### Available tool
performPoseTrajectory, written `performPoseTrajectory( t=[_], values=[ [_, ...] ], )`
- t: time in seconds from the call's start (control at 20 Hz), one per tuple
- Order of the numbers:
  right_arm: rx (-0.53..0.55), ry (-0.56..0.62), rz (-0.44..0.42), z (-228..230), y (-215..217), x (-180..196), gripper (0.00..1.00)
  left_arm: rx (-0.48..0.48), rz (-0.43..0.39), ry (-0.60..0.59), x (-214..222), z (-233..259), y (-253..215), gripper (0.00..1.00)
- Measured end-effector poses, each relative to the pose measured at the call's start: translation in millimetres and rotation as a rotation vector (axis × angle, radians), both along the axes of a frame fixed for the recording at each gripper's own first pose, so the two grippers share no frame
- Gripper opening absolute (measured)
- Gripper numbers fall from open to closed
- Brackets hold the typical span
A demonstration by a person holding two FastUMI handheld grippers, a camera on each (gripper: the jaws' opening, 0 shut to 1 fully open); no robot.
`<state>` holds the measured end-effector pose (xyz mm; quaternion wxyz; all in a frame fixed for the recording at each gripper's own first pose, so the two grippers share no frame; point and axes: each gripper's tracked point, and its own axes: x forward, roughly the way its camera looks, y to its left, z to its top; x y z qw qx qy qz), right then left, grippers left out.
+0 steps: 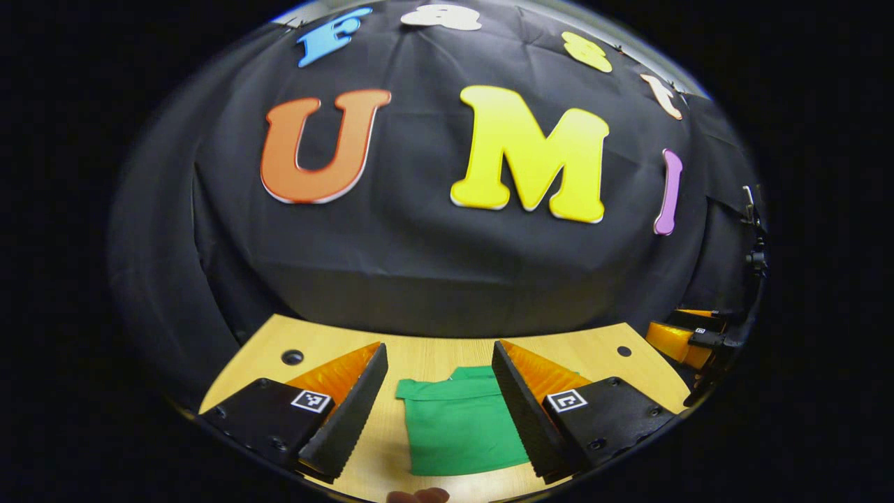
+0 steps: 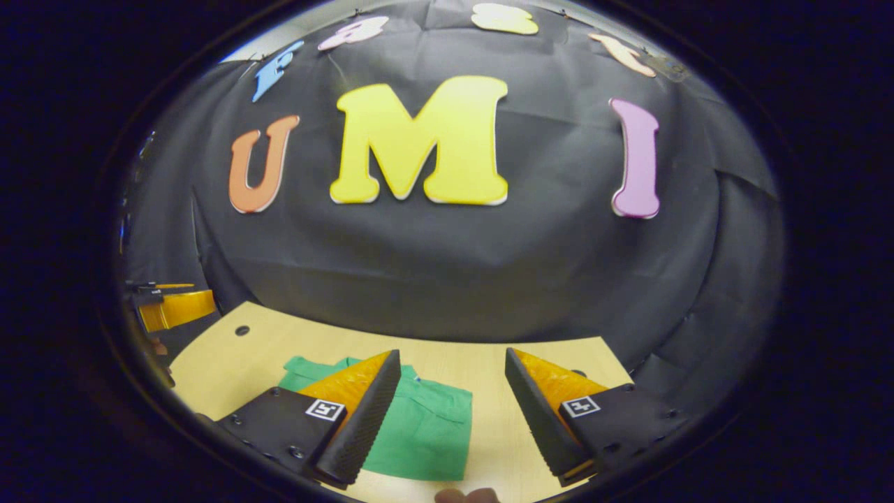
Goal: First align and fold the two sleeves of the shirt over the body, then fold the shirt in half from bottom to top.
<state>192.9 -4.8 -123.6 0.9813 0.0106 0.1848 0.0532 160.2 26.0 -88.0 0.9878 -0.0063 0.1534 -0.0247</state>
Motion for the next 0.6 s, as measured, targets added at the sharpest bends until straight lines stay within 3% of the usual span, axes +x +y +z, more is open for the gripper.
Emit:
performPoseTrajectory(
  t=[0.25,0.3,0.45,0.6],
  values=[
    [0.028,-0.155,-0.033,77.1,2.7,-79.9,0.96,0.005,0.014,-0.159,-74.5,82.4,-14.1,0.96],
    [0.031,-0.172,-0.043,86.9,2.7,-96.1,0.91,0.001,0.021,-0.181,-88.8,92.6,-16.6,0.96],
    [0.036,-0.213,-0.056,102.9,5.7,-140.7,0.92,0.001,0.024,-0.227,-123.9,94.8,-24.0,0.96],
    [-0.001,-0.245,-0.05,103.8,7.4,-175.8,0.92,0.078,0.013,-0.244,-157.1,90.8,-26.8,0.96]
  ],
)
